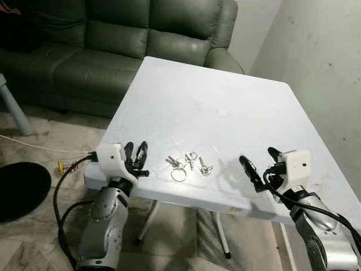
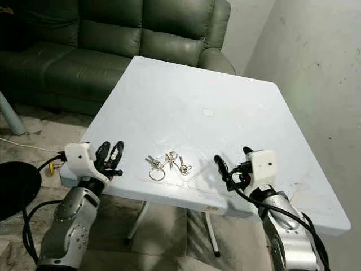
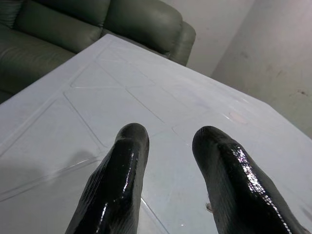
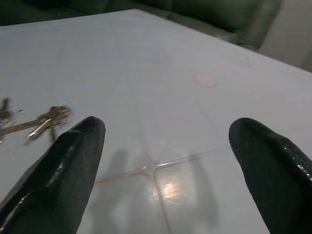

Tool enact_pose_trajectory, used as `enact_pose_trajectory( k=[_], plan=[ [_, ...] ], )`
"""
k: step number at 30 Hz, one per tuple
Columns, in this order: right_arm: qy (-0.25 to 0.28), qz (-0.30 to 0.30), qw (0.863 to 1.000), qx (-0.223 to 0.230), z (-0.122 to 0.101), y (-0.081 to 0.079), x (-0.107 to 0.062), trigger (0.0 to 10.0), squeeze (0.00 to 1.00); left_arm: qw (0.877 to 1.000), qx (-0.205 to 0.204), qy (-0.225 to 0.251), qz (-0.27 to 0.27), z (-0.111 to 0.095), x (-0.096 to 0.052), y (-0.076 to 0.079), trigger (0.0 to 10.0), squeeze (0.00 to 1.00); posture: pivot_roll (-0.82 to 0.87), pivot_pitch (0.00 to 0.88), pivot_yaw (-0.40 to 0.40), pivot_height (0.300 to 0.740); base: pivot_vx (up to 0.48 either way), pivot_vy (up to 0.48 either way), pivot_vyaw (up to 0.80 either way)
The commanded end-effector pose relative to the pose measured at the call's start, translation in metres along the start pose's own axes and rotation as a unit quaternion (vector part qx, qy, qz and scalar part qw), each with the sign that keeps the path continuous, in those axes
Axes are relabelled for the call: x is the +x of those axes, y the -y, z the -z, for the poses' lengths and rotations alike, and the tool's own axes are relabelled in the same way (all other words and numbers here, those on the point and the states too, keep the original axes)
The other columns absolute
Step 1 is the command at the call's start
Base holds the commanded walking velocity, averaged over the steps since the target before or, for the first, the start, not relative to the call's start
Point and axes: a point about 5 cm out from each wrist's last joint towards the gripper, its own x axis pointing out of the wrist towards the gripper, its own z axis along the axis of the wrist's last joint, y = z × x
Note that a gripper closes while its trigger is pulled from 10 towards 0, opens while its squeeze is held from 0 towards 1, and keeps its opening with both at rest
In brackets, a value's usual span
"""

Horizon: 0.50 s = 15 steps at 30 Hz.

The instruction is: Hang keys on a hook

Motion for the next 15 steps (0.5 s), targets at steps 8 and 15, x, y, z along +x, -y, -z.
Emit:
enact_pose_trajectory(
  k=[8, 15],
  plan=[
    [-0.009, -0.069, 0.997, -0.037, -0.002, -0.006, 0.013, 10.0, 0.00, 1.000, 0.002, 0.002, 0.007, -0.002, -0.001, 0.006, 10.0, 0.00, 0.11, 0.040, -0.158, 0.740, 0.000, 0.000, 0.00],
    [-0.018, -0.100, 0.993, -0.058, -0.002, -0.010, 0.037, 10.0, 0.00, 1.000, 0.001, -0.006, 0.022, 0.001, -0.002, 0.014, 10.0, 0.00, 0.12, 0.047, -0.152, 0.740, 0.000, 0.000, 0.00]
  ],
)
